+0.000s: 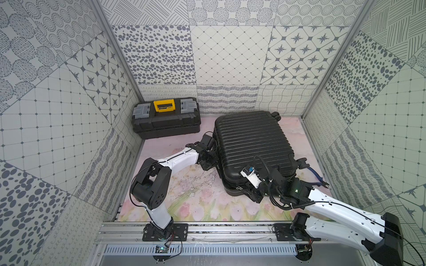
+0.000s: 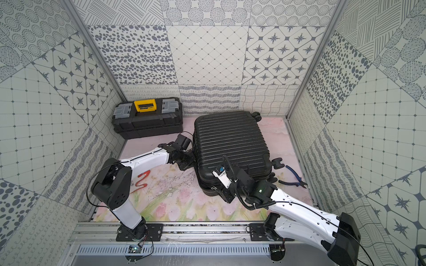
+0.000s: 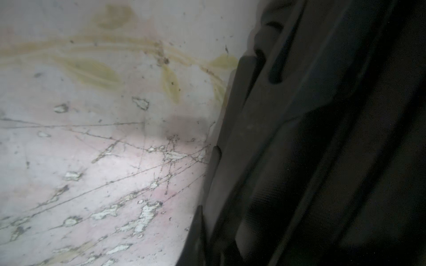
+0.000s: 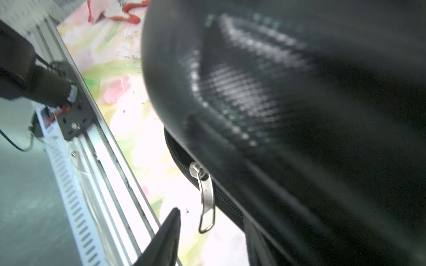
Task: Close the suitcase zippers
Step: Zip the zipper on the suitcase.
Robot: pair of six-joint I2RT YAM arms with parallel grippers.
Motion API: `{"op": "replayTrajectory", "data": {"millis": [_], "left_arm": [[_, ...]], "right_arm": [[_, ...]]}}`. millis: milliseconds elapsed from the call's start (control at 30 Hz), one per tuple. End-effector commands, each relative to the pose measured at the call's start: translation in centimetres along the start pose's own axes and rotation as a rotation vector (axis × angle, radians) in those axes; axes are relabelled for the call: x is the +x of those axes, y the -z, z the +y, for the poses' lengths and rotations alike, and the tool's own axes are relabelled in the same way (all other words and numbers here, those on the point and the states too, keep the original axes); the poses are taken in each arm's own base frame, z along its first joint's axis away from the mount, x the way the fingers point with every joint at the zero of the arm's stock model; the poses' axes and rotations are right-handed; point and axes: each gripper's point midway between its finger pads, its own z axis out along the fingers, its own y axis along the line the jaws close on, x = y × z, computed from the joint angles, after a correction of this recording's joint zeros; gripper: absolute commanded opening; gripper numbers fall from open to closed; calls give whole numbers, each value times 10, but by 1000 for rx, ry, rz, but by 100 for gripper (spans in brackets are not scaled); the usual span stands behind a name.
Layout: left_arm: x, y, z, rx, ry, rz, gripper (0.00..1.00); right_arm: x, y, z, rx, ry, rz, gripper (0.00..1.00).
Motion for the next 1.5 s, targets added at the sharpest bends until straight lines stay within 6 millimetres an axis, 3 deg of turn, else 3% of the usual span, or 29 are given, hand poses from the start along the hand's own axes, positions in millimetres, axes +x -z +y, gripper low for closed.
{"op": "replayTrajectory", "data": {"millis": [0,133,300,433,600,867,1133,1233,1300,1467], "left_arm": [[-8,11,-1,52,169,-50,0],[1,11,-4,122,229,-33,0],[28,7,-18,179,269,-5,0],[48,0,-31,229,326,-6,0],[64,-12,-61,305,375,6,0],[46,-23,-83,354,418,-46,0],[29,-22,-78,319,372,-48,0],[24,-21,-81,323,350,-45,0],[21,-21,-80,325,348,-44,0],[18,-22,-81,320,325,-26,0]], "right_arm": [[-12,7,-13,25,-91,-40,61],[-27,15,-18,-7,-140,-91,66],[-45,13,-29,-54,-124,-100,67],[-49,9,-41,-92,-101,-82,67],[-50,9,-57,-125,-77,-42,67],[-28,35,-83,-38,-238,-28,65],[-26,59,-127,176,-368,-135,65],[-14,70,-138,244,-453,-142,64],[-11,71,-136,218,-489,-159,64],[1,50,-133,123,-545,-117,64]]}}
